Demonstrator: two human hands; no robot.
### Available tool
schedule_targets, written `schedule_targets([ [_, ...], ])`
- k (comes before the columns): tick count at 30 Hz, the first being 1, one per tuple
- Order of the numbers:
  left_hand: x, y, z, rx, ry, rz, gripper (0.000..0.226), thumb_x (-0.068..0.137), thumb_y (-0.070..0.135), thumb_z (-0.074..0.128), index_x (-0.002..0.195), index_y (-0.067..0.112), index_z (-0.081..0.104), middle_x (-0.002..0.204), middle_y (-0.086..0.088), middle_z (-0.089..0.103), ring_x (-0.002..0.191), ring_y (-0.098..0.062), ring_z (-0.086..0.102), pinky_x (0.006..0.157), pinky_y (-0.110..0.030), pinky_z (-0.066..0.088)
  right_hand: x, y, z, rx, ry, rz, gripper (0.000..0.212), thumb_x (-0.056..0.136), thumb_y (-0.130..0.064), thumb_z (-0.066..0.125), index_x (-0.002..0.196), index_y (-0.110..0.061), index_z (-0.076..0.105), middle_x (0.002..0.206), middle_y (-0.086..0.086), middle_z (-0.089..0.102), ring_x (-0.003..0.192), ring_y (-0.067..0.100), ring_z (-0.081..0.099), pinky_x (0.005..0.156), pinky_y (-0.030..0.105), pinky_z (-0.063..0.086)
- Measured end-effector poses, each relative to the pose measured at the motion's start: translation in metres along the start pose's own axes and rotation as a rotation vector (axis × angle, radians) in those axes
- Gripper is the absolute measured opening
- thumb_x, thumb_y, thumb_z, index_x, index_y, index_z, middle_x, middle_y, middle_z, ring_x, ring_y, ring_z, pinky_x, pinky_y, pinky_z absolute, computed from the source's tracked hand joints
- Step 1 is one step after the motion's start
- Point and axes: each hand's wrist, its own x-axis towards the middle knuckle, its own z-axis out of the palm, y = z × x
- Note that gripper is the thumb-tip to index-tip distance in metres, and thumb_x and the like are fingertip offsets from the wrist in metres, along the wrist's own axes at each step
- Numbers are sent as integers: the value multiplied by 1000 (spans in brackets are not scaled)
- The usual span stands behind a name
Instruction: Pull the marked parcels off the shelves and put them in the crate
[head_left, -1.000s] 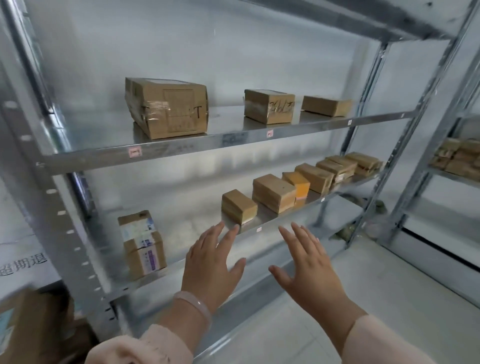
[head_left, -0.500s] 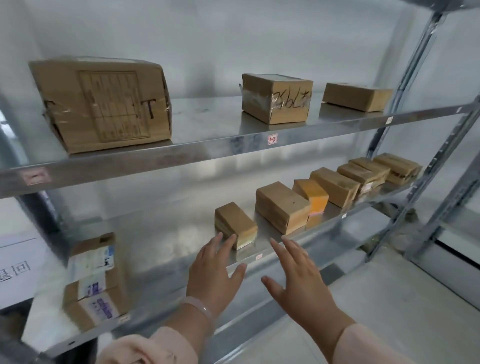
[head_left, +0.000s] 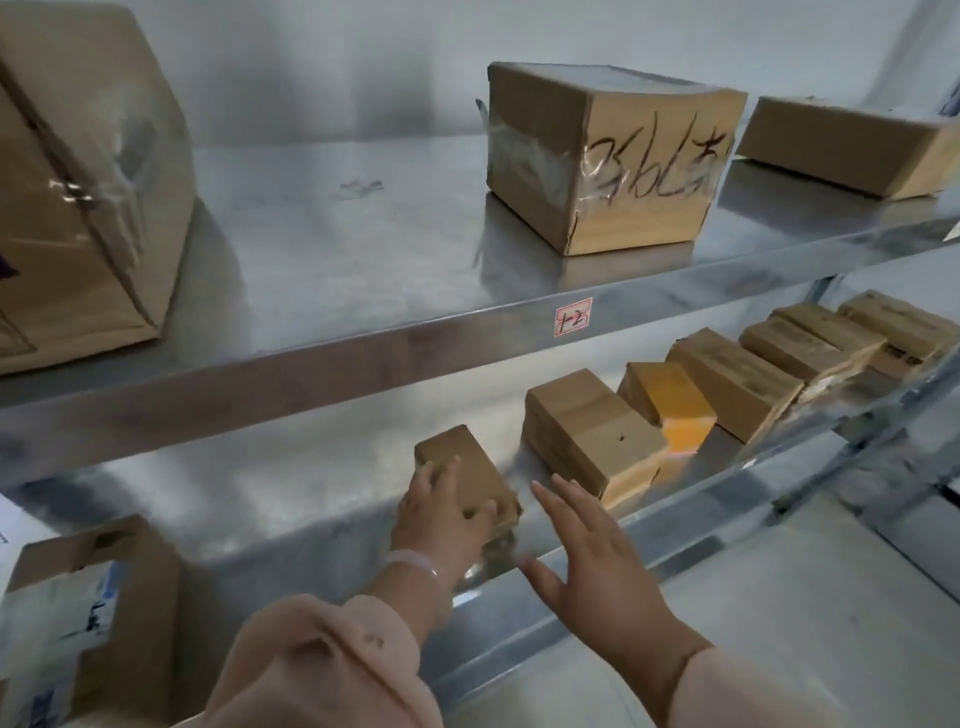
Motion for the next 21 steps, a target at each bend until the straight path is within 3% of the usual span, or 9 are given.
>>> schedule_targets([
  [5, 22, 15, 15, -30, 37, -196, 81, 87, 53, 56, 152, 23, 21, 159, 4, 7, 141, -27, 31, 114, -40, 30, 32, 21, 4, 66, -79, -37, 71, 89, -58, 50, 149, -42, 16, 159, -15, 12, 146, 8, 11, 113, 26, 10],
  [8, 23, 22, 36, -9, 90, -284, 96, 82, 60, 59, 154, 22, 9, 160, 1, -3, 146, -29, 16, 118, -43, 24, 52, 35, 1, 73, -120, -115, 70, 90, -55, 50, 150, -39, 17, 159, -12, 14, 145, 8, 11, 112, 22, 3],
  [12, 27, 33, 57, 79, 203, -337, 109, 76, 67, 61, 153, 28, -4, 159, 0, -12, 147, -30, 6, 118, -43, 18, 77, 49, -2, 106, -158, -190, 67, 91, -56, 47, 149, -42, 17, 159, -14, 15, 145, 8, 13, 114, 25, 9],
  [15, 29, 29, 58, 54, 271, -300, 106, 74, 58, 71, 153, 26, 6, 159, -2, 2, 142, -31, 21, 115, -43, 26, 88, 58, -4, 154, -211, -224, 66, 91, -54, 49, 149, -43, 17, 158, -15, 16, 145, 8, 16, 118, 30, 19],
  [19, 22, 24, 48, -271, 249, -149, 86, 80, 37, 73, 150, 23, 25, 149, -4, 28, 132, -24, 37, 111, -39, 38, 99, 69, -8, 313, -277, -179, 64, 91, -51, 52, 147, -43, 22, 155, -16, 26, 141, 9, 27, 113, 28, 23],
  [21, 13, 28, 43, -425, 219, -54, 77, 76, 40, 70, 143, 24, 35, 142, -4, 40, 125, -22, 46, 105, -43, 46, 107, 67, -12, 482, -338, -113, 60, 90, -52, 54, 144, -46, 27, 147, -22, 33, 136, 3, 30, 109, 23, 24],
])
